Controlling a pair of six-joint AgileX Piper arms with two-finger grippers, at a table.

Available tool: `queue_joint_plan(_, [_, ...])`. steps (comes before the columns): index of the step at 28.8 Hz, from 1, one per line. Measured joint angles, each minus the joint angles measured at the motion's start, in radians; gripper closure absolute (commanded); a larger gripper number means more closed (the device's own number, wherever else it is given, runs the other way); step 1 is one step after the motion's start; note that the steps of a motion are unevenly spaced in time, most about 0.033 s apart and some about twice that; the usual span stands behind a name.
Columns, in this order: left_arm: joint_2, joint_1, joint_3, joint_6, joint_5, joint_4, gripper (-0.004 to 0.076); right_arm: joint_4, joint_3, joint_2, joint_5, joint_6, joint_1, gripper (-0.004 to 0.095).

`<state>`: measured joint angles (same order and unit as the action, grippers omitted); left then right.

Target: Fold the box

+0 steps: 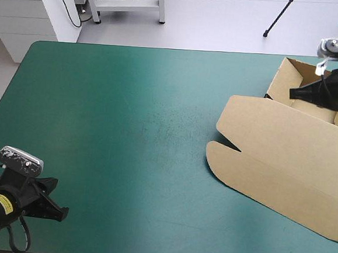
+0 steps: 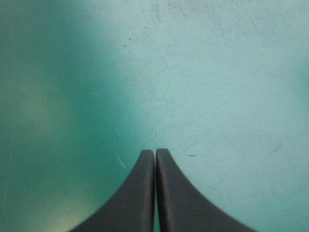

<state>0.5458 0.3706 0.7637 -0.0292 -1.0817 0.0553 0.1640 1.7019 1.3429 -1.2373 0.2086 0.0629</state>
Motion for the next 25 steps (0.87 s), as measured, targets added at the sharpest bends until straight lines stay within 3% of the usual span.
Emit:
queue_joint_plan(14, [0.000, 0.000, 0.000, 0.000, 0.008, -0.031, 0.0734, 0.009, -0.483, -0.474, 0.075, 0.049, -0.029, 0.0926])
queue_joint_plan(25, [-0.097, 0.000, -0.074, -0.001, 0.013, -0.075, 0.0734, 0.118, -0.832, -0.780, 0.090, 0.118, -0.029, 0.0926])
